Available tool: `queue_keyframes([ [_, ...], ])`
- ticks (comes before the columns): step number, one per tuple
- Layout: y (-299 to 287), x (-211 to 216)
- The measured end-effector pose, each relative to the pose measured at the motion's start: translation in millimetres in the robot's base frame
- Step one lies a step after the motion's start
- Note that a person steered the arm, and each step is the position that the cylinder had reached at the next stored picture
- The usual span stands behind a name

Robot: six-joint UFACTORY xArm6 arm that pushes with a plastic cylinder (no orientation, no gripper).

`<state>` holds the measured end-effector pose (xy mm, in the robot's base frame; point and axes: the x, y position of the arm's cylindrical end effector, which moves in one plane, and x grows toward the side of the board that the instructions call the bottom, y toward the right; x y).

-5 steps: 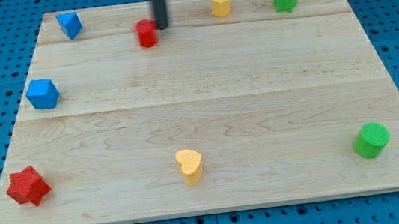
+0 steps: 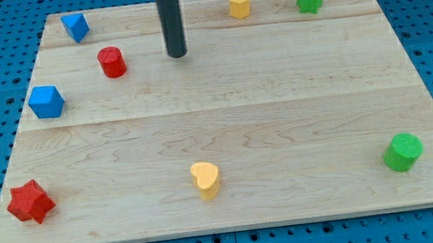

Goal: Move the red circle to the top of the blue cube

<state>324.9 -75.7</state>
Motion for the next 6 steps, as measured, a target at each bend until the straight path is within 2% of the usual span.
queue_keyframes([
  [1,-80.1,-2.7],
  [2,-122.9,-3.6],
  [3,-80.0,12.4],
  [4,-93.3,45.2],
  [5,-102.4,52.0],
  [6,-125.4,37.6],
])
